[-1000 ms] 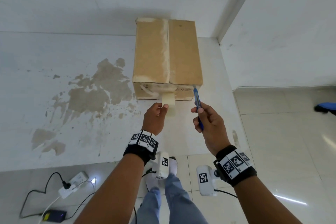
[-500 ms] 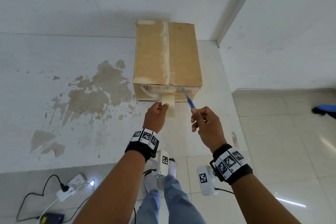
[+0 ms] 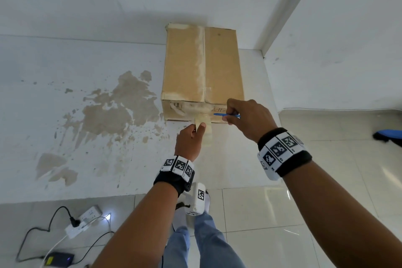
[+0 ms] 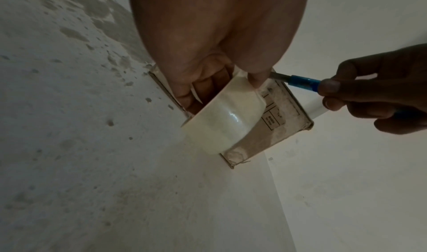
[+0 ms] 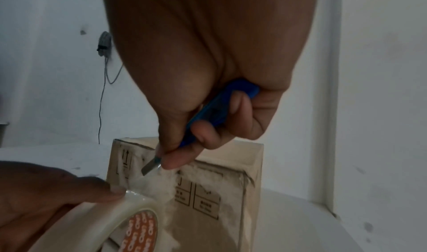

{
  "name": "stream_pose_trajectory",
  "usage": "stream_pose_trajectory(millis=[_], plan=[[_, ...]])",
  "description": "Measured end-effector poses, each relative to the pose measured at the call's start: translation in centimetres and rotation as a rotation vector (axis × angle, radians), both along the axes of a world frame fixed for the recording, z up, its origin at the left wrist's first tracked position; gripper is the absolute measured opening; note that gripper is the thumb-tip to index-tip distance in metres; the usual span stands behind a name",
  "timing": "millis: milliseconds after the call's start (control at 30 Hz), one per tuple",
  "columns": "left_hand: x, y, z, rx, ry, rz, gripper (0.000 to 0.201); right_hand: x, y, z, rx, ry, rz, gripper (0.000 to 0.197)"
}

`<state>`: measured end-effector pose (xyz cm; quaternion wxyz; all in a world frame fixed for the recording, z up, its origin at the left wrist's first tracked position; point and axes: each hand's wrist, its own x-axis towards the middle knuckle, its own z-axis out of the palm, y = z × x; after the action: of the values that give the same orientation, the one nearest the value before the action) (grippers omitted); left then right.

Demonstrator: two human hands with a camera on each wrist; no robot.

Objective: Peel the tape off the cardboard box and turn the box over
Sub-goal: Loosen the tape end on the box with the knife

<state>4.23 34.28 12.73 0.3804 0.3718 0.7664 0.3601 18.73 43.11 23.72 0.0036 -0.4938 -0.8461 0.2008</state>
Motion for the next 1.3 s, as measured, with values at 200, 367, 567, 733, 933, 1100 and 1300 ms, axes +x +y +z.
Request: stream_pose_trajectory(millis=[200,367,567,733,933,1100,1300], plan=[[0.2,0.0,0.0,-0.001,-0.018,0.022,0.054,-0.8,-0.1,0.7,0.008,-0.052,0.059,0.014],[0.0,-0.1,0.0,0.016,-0.006,0.004,0.055,-1.1,0.0,0.1,0.029,-0.063,0.050,0.015],[0.0,0.0,0.1,0.010,-0.003,-0.034,0.055,-1.9,0.1,-1.0,0.037,-0.088,0.062,0.017],[0.0,-0.2,0.0,0.010,0.004,-0.051,0.054,0.5,0.8,-1.5,0.026,-0.149,-0.020,0.016],[0.2,-0.9,-0.4,0.014,-0.019,-0.054,0.053,2.8,0.5,-1.7,-0.332,0.340,-0.150,0.026],[0.4,-1.2,-0.4,0.023,-0.032,-0.039,0.052,0.0,-1.4,-2.2,-0.602,0.733,-0.374,0.033],[0.1,-1.9,-0.8,-0.007,-0.050,-0.033,0.052,-2.5,-2.8,-3.4,-0.773,0.921,-0.451,0.027]])
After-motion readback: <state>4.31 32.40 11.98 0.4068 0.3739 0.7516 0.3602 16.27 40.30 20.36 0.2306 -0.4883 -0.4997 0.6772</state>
